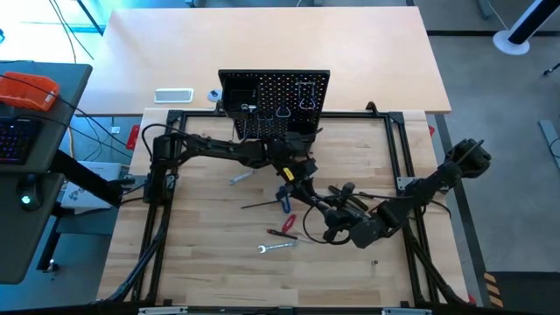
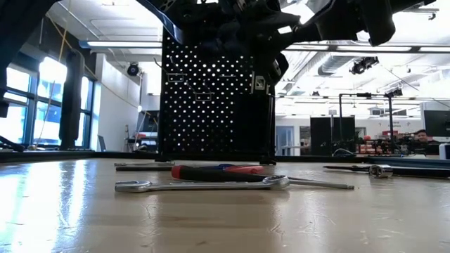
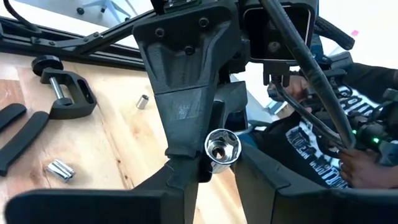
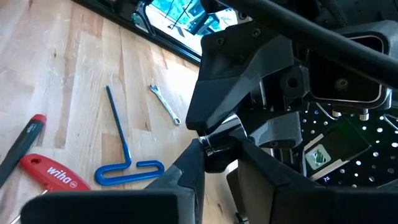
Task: Hang tools onto peg board
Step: Put the socket into the top black bin on the pegboard
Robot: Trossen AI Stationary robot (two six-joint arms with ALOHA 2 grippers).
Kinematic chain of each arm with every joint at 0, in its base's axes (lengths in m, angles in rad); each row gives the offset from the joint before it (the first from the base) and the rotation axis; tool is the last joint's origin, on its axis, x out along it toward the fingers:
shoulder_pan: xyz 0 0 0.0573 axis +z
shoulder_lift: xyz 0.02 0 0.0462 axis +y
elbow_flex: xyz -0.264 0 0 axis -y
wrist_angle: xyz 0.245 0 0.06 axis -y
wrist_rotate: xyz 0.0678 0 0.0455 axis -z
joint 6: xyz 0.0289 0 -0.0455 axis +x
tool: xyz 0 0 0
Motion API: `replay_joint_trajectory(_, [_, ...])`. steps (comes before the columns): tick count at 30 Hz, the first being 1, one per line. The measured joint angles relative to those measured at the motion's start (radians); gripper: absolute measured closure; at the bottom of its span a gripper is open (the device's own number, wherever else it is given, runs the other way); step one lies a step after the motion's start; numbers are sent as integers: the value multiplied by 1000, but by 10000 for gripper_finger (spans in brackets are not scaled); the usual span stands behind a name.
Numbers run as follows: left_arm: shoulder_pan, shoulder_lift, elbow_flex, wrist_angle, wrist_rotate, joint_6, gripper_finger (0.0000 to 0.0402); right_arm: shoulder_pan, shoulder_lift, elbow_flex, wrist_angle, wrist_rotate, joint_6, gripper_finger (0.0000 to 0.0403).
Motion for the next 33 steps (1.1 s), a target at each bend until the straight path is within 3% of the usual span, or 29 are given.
replay_joint_trajectory(10, [3, -42, 1, 0, 4, 26, 309, 24, 1, 67, -46, 47, -67, 341])
replay_joint_trajectory(16, [0, -47, 1, -3, -5, 49, 326, 23, 0, 68, -57, 42, -59, 340])
replay_joint_trajectory(33, [-10, -47, 1, -5, -27, 67, 351, 25, 0, 69, -94, 74, -49, 302])
